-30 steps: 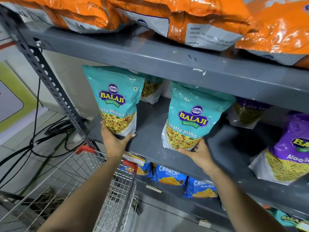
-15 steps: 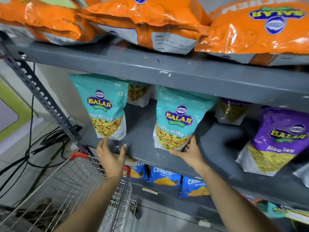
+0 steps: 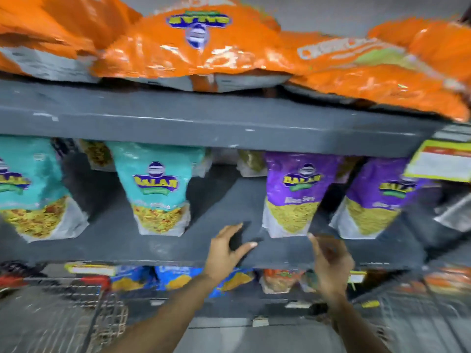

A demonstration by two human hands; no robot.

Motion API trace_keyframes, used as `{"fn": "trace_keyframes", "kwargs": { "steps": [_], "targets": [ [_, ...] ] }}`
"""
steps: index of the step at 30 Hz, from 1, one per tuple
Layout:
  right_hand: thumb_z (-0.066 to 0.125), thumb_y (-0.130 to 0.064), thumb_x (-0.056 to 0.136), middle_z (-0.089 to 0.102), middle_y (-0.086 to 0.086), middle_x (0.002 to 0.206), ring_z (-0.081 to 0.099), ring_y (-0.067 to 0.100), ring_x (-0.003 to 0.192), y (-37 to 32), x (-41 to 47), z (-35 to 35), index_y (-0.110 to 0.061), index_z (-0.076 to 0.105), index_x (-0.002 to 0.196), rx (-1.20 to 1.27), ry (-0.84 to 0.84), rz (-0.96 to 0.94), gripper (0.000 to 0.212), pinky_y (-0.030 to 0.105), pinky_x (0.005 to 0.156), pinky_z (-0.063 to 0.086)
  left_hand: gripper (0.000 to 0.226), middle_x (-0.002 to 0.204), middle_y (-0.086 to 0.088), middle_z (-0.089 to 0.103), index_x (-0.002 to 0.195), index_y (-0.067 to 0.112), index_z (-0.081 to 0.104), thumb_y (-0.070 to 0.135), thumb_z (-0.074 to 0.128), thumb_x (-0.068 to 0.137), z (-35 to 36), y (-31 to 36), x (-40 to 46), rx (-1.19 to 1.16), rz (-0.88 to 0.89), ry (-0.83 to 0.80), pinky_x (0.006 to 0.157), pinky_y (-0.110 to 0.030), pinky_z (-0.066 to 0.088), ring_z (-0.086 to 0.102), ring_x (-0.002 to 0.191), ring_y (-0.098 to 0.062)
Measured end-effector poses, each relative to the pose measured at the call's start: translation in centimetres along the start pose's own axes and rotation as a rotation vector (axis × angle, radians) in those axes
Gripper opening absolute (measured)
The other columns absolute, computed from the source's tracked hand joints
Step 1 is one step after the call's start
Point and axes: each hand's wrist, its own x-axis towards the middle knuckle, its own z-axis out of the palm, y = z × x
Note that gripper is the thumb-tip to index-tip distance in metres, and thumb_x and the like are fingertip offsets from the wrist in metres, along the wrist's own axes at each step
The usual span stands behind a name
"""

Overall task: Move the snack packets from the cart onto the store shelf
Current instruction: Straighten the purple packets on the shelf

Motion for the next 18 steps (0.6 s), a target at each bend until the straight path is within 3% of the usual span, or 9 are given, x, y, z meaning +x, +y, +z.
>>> {"fn": "trace_keyframes", "kwargs": {
  "steps": [2,4,5,6,8,11,13,15,18],
  "targets": [
    [0.085,-0.019,0.075,0.064,0.002,0.096,0.061,0.029,0.097,1.6,2.8,-2.9,-0.03,0.066,0.094,-0.147,0.105,-0.098,0.029,0.029,0.091,0.046,0.095,0.132,0.011,0.046,0.142,0.01,0.043,0.038,0.087,0.063,3.2,1.1,1.8,-0.048,-0.101,-0.1,0.104,-0.012,0.031,0.046,0.122,-0.005],
    [0.092,-0.025,0.063,0.056,0.017,0.122,0.053,0.036,0.119,3.5,6.2,-4.9,-0.012,0.056,0.125,-0.252,0.143,-0.063,0.074,0.041,0.106,0.042,0.123,0.14,0.018,0.033,0.151,0.015,0.021,0.041,0.091,0.053,5.6,1.9,3.3,-0.09,-0.173,-0.167,0.107,-0.019,0.03,0.035,0.13,0.001],
    [0.095,-0.025,0.057,0.052,0.018,0.133,0.05,0.037,0.127,4.2,7.7,-5.6,-0.006,0.047,0.136,-0.218,0.133,-0.021,0.094,0.049,0.11,0.04,0.128,0.141,0.022,0.034,0.151,0.019,0.019,0.042,0.093,0.049,6.6,2.2,4.0,-0.111,-0.176,-0.184,0.104,-0.015,0.032,0.036,0.128,0.006],
    [0.097,-0.025,0.053,0.048,0.019,0.142,0.046,0.037,0.134,4.5,8.9,-6.1,-0.002,0.038,0.144,-0.217,0.115,0.007,0.111,0.053,0.112,0.037,0.127,0.138,0.028,0.039,0.149,0.024,0.021,0.042,0.094,0.047,7.4,2.3,4.5,-0.127,-0.167,-0.189,0.097,-0.007,0.035,0.041,0.122,0.013],
    [0.099,-0.028,0.047,0.039,0.019,0.153,0.039,0.034,0.142,4.6,10.6,-6.4,-0.002,0.021,0.154,-0.248,0.061,0.01,0.135,0.048,0.118,0.032,0.119,0.123,0.034,0.049,0.142,0.029,0.029,0.044,0.094,0.044,8.6,2.5,5.3,-0.136,-0.152,-0.15,0.077,0.006,0.036,0.049,0.103,0.021],
    [0.1,-0.027,0.043,0.026,0.015,0.161,0.029,0.029,0.148,4.7,11.7,-6.1,-0.011,0.001,0.16,-0.244,0.021,0.026,0.153,0.041,0.12,0.028,0.105,0.111,0.023,0.059,0.132,0.028,0.042,0.05,0.09,0.041,8.9,2.7,6.2,-0.143,-0.202,-0.069,0.072,-0.006,0.041,0.058,0.1,0.0],
    [0.099,-0.032,0.044,0.021,0.012,0.164,0.022,0.027,0.149,5.0,11.7,-5.9,-0.017,-0.005,0.159,-0.253,0.027,0.044,0.156,0.042,0.118,0.025,0.093,0.111,0.018,0.064,0.125,0.028,0.048,0.047,0.092,0.045,8.9,2.5,6.5,-0.12,-0.206,-0.071,0.074,-0.01,0.043,0.062,0.1,-0.004],
    [0.098,-0.034,0.046,0.022,0.013,0.163,0.022,0.028,0.149,5.3,11.4,-5.7,-0.018,-0.004,0.159,-0.256,0.057,0.039,0.154,0.044,0.117,0.027,0.09,0.11,0.019,0.067,0.124,0.031,0.049,0.047,0.092,0.046,8.7,2.1,6.6,-0.106,-0.213,-0.079,0.073,-0.005,0.043,0.061,0.098,0.007],
    [0.098,-0.033,0.049,0.027,0.016,0.161,0.026,0.03,0.146,5.8,11.2,-5.6,-0.012,0.001,0.16,-0.26,0.092,-0.001,0.148,0.045,0.117,0.029,0.091,0.107,0.027,0.065,0.121,0.037,0.049,0.056,0.09,0.041,7.8,1.2,6.2,-0.097,-0.236,-0.062,0.075,-0.009,0.045,0.059,0.099,0.012]
  ]
}}
